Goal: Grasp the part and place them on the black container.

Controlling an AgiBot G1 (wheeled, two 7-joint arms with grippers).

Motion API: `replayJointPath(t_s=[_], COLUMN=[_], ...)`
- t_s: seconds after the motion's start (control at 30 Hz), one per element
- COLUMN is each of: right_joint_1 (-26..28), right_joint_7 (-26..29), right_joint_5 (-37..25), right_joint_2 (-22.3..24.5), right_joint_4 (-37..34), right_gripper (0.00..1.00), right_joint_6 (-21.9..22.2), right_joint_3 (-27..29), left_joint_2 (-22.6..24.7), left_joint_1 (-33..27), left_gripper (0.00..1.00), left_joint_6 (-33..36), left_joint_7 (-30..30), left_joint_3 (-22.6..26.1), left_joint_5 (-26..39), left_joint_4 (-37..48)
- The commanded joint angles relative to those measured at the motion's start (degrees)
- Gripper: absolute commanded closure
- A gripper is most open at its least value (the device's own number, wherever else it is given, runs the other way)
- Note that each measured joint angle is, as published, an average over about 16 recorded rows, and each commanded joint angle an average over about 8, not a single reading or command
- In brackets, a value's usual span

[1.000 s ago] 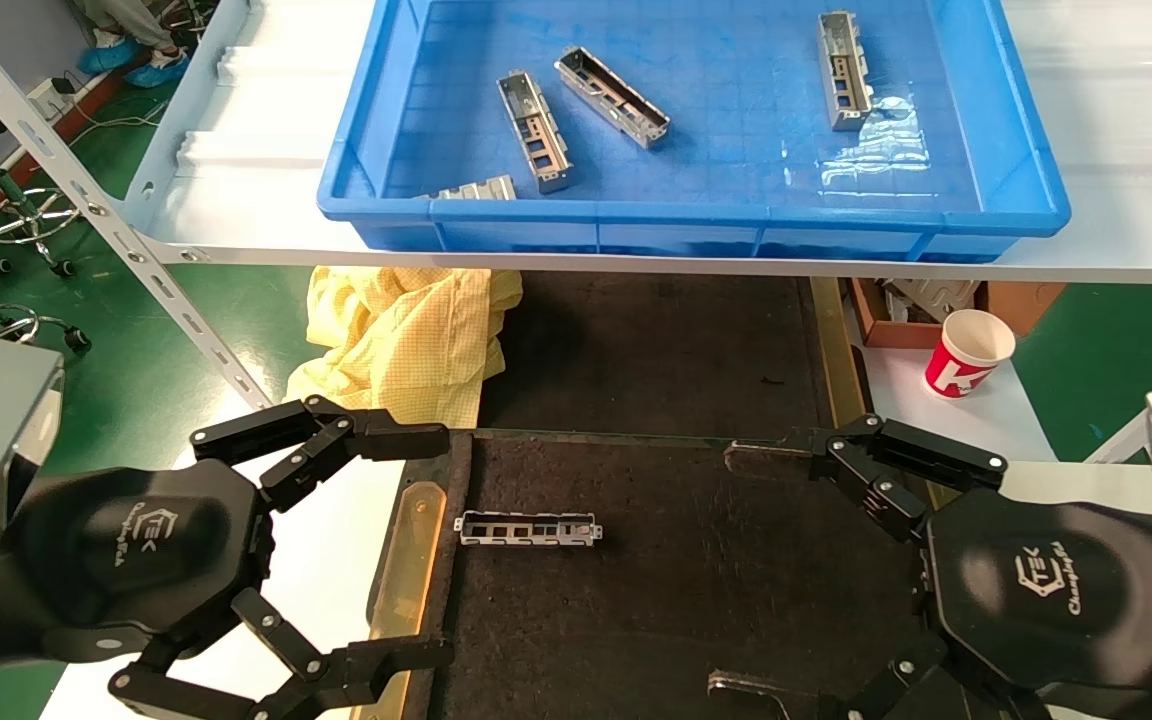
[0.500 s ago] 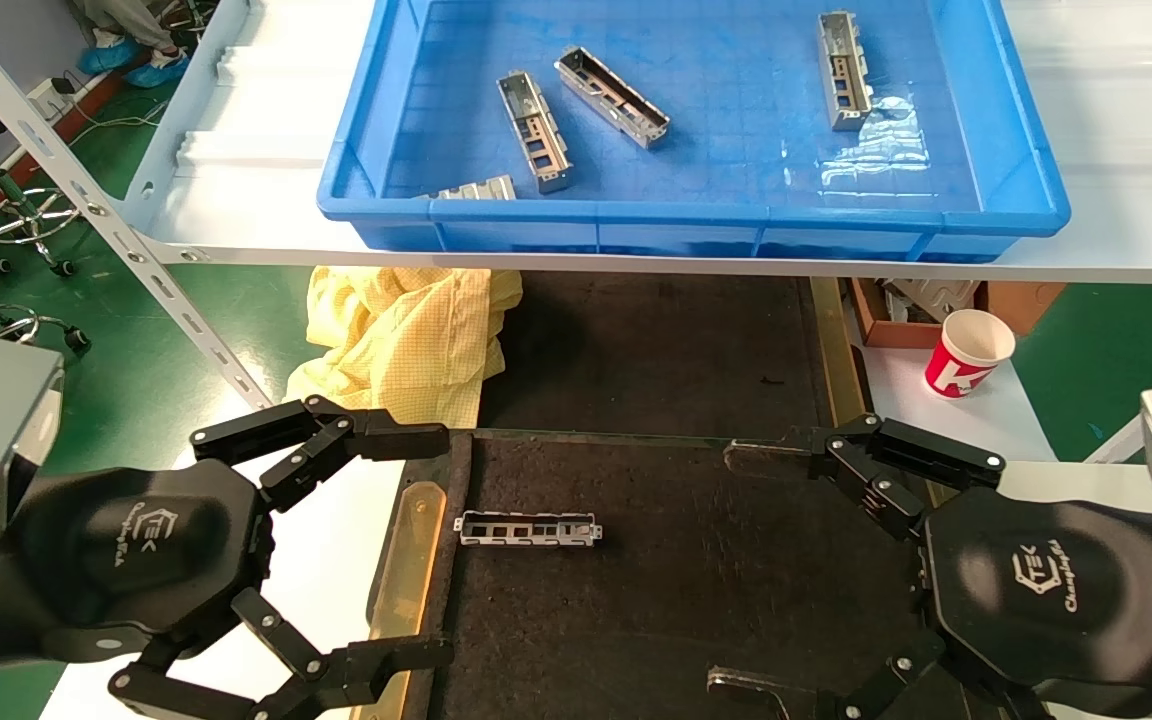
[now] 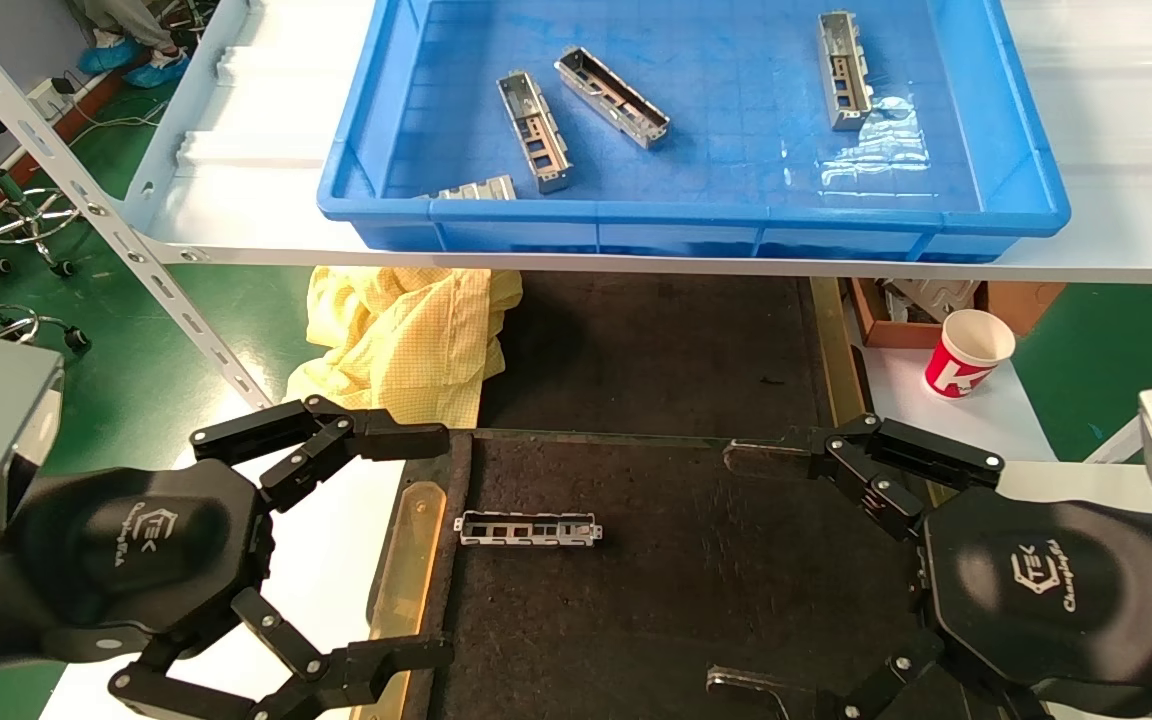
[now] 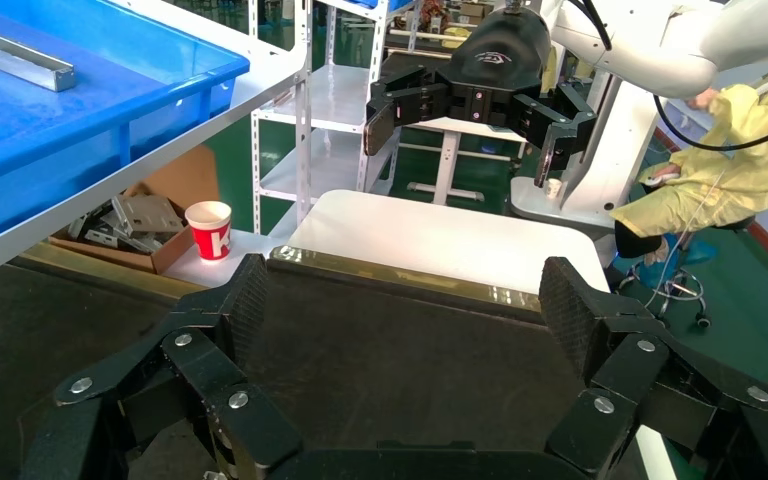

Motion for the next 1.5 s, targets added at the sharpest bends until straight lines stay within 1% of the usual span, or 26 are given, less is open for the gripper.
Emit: replayJointPath(t_s=[0.03, 1.5], right_joint_1=[0.0, 0.0], right_joint_7=[0.0, 0.0], right_joint_5=[0.0, 0.0], right_joint_2=[0.0, 0.0], right_joint_4=[0.0, 0.0], right_gripper=[0.00, 0.00], right_joint_6=[0.0, 0.0], right_joint_3=[0.0, 0.0], left_joint_2=[0.0, 0.0], left_joint_1=[0.0, 0.0], left_gripper=[0.00, 0.00], left_joint_6=[0.0, 0.0], left_joint_7=[0.0, 0.0], left_joint_3=[0.0, 0.0], left_joint_5=[0.0, 0.0], left_joint_4=[0.0, 0.0])
